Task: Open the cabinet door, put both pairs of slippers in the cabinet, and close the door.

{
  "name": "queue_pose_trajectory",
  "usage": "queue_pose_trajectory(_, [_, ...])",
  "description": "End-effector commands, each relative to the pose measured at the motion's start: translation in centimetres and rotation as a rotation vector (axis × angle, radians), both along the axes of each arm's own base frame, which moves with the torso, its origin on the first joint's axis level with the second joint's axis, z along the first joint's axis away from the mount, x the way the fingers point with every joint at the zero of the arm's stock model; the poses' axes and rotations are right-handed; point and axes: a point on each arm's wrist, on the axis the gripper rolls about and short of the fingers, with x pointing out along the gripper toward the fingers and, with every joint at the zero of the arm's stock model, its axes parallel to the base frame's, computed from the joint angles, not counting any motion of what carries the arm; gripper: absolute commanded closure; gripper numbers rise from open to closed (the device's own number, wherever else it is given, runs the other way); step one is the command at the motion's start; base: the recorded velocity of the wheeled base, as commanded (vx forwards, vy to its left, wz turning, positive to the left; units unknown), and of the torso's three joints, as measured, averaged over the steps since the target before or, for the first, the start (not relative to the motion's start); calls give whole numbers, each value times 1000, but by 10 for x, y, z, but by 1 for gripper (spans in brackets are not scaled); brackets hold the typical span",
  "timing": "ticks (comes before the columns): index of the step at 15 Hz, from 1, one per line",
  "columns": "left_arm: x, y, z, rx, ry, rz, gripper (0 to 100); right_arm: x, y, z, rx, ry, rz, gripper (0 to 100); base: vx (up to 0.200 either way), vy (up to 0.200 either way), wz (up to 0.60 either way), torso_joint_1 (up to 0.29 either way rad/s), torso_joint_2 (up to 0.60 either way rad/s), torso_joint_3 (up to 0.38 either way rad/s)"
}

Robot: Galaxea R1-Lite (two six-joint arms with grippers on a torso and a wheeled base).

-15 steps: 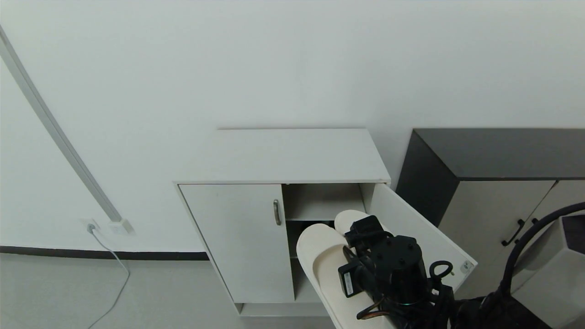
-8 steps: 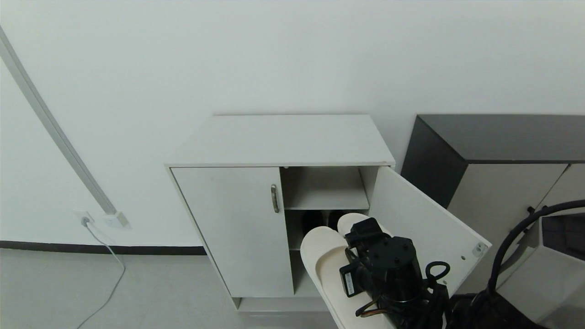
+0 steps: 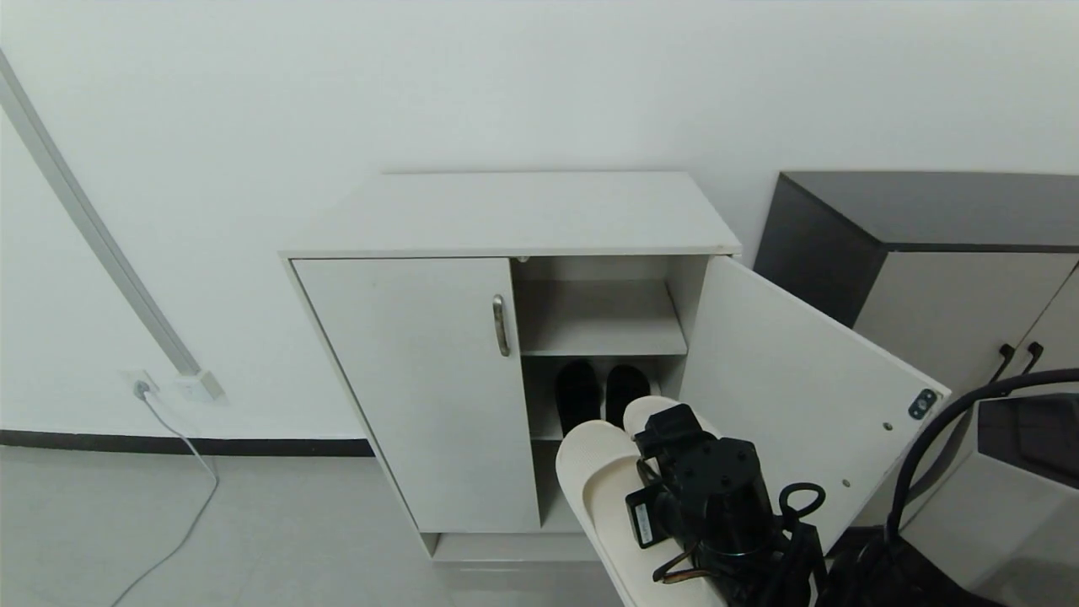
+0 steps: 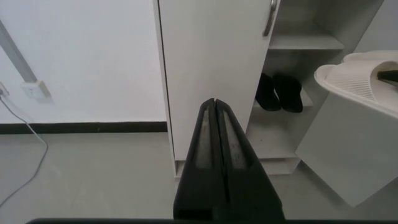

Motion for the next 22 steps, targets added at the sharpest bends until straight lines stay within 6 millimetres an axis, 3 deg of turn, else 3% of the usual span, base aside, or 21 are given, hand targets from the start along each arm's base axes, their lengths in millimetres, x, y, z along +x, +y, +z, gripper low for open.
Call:
queue_pose_trajectory(1, [0, 0, 0, -1, 2, 0, 100, 0, 0, -1, -2, 2, 0, 100, 0, 0, 0, -188, 510, 330])
queue_pose_trajectory(14, [0, 0, 0, -1, 2, 0, 100, 4, 5, -9, 5, -6, 1, 100, 0, 0, 0, -131, 468, 340])
queue_pose_trajectory(18, [0, 0, 0, 2, 2, -3, 100, 13, 15, -10, 32, -44, -9, 100, 0, 0, 0, -34, 411, 381])
queue_pose_trajectory(20, [0, 0, 0, 2, 0, -3, 100, 21, 28, 1, 44, -67, -45, 100, 0, 0, 0, -2, 154, 151])
queue_pose_trajectory(22, [0, 0, 0, 2, 2, -3, 100, 32, 40, 32, 81, -112, -105, 100, 0, 0, 0, 5, 46, 44])
